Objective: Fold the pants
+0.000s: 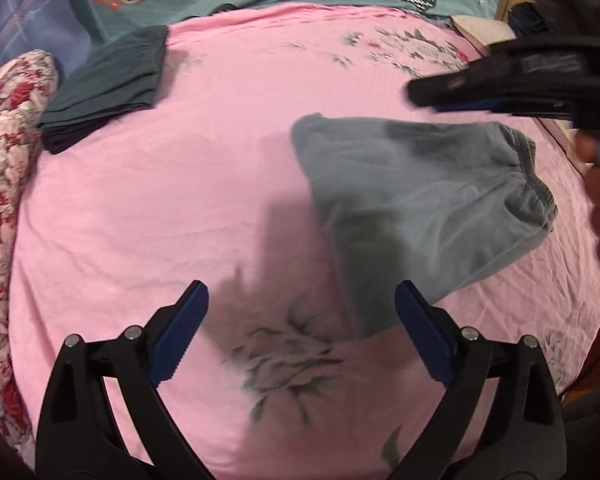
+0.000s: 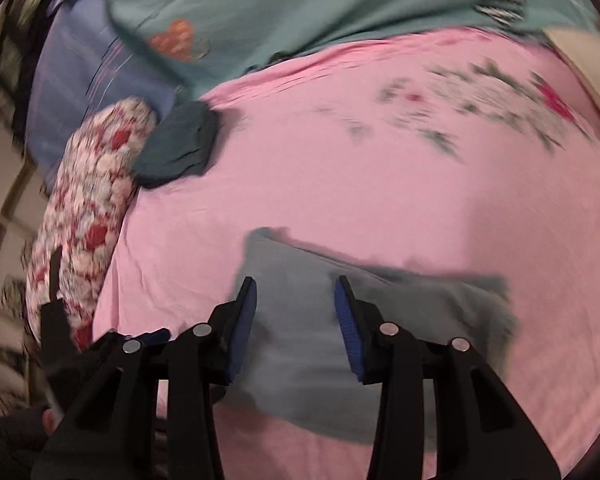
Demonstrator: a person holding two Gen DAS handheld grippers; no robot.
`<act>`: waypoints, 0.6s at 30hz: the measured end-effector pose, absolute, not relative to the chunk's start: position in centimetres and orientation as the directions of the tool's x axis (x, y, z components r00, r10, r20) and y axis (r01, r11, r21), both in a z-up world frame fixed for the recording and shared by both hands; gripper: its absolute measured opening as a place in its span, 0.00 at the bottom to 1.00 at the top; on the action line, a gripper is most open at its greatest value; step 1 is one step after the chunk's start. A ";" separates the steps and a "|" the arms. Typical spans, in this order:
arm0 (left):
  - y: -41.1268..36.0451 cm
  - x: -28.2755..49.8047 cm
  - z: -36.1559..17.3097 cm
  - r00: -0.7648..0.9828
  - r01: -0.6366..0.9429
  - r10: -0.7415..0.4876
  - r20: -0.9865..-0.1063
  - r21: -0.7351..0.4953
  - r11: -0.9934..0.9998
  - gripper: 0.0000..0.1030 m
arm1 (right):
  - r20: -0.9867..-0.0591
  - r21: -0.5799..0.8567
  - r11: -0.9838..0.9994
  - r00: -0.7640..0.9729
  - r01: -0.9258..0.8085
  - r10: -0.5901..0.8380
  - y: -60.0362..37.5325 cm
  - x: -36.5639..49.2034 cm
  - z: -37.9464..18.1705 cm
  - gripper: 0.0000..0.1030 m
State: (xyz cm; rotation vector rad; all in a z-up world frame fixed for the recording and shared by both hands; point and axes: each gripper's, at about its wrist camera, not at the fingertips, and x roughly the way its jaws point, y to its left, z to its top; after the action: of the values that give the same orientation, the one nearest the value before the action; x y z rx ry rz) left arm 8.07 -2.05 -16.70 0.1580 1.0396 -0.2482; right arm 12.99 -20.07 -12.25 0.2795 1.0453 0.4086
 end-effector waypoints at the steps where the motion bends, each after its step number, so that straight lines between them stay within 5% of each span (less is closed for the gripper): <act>1: -1.4 7.8 -16.5 0.488 0.264 -0.118 -0.865 0.017 0.964 0.93 | -0.785 0.401 0.889 0.419 -0.220 0.457 -18.8 13.8 -12.8 0.29; 7: 2.3 6.5 -16.0 0.488 0.180 -0.074 -0.870 0.017 0.984 0.93 | -0.885 0.293 0.893 0.258 -0.342 0.389 -10.7 17.2 -19.2 0.23; 12: 4.1 6.3 -16.0 0.480 0.160 -0.070 -0.874 0.009 0.987 0.93 | -0.914 0.011 0.878 0.351 -0.478 0.203 -5.8 14.6 -19.2 0.36; 18: 1.9 7.9 -15.5 0.492 0.240 -0.118 -0.862 0.004 0.971 0.93 | -0.848 0.126 0.942 0.460 -0.311 0.265 -11.8 11.8 -14.6 0.43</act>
State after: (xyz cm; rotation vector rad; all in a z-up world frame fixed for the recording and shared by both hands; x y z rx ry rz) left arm 7.91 1.94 -15.52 0.1294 1.0343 -0.2177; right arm 11.81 -11.80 -14.57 -0.0490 1.0341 0.3550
